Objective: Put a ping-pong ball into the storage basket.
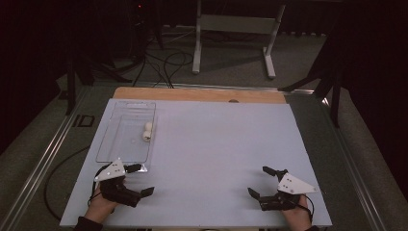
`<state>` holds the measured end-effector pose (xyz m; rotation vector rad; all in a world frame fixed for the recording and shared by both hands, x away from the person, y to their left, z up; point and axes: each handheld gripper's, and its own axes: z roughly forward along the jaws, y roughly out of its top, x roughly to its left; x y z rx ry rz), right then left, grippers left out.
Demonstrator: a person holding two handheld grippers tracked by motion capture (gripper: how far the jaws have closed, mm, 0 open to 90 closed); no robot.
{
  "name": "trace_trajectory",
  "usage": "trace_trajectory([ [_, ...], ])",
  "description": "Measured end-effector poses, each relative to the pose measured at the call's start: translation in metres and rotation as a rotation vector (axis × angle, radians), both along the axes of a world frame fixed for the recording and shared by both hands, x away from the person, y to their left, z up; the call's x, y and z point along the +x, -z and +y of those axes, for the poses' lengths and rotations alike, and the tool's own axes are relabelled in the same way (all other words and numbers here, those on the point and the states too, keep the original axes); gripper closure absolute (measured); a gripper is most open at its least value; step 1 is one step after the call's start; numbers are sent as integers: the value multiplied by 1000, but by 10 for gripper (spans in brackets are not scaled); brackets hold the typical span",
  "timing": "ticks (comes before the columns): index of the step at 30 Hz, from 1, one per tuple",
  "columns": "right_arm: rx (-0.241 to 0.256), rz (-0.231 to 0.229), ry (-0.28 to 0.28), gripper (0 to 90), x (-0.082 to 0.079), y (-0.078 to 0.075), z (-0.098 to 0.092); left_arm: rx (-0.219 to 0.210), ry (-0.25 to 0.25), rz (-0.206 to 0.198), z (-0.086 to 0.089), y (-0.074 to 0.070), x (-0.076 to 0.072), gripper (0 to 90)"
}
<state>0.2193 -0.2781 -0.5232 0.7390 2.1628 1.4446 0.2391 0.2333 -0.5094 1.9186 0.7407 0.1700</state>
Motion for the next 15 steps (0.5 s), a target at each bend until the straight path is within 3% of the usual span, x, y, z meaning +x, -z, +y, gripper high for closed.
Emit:
trace_trajectory([
  [7, 4, 3, 0, 93, 0, 0, 0, -10, -33, -2, -4, 3, -1, 1],
  [15, 2, 2, -2, 93, 0, 0, -1, -17, -108, -40, -1, 2, -5, 0],
])
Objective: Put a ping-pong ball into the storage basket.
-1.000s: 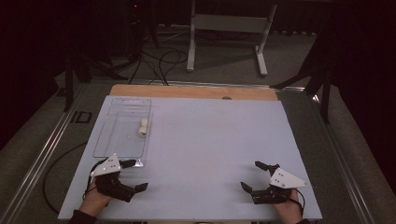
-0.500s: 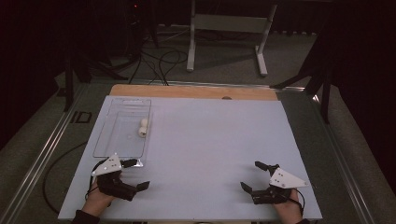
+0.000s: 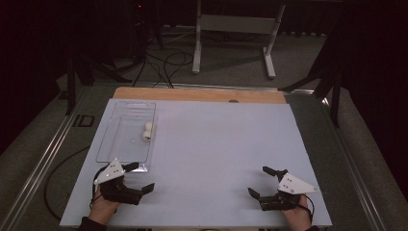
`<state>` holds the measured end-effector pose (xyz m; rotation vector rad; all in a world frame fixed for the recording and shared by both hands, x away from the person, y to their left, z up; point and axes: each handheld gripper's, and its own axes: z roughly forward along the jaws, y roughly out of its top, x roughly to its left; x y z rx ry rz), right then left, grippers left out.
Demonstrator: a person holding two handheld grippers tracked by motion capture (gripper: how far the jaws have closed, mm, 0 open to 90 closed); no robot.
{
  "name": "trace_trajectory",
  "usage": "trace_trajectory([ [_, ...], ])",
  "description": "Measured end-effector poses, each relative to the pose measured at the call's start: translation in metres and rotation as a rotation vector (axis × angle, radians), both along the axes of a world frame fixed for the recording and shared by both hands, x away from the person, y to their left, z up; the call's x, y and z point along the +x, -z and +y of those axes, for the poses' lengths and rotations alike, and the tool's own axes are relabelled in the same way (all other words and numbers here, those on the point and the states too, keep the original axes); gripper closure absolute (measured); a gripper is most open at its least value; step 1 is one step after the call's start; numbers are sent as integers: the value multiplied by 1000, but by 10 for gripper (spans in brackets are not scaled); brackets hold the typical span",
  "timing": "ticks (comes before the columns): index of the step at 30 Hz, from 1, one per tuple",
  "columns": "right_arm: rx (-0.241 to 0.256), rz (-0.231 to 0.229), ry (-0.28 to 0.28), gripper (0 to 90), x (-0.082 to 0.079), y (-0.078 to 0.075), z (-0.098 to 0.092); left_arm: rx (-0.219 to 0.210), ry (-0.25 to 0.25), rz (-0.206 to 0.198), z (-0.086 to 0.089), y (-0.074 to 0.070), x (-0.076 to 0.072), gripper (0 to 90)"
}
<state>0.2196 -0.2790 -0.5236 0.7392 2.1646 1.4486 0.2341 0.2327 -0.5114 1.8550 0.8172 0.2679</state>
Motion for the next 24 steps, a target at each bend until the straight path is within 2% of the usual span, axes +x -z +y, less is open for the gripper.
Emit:
trace_trajectory([
  [8, -3, 4, -1, 93, 0, 1, 0, 1, 2, 5, 0, 3, 0, 1],
  [13, -1, 9, -2, 93, 0, 1, 0, -16, 37, 2, 0, 2, -1, 1],
  [17, 0, 11, 1, 93, 1, 1, 0, -6, 66, 4, -2, 3, -2, 0],
  [24, -1, 11, 3, 93, 1, 2, 0, 2, 84, 5, -4, 4, -2, 0],
])
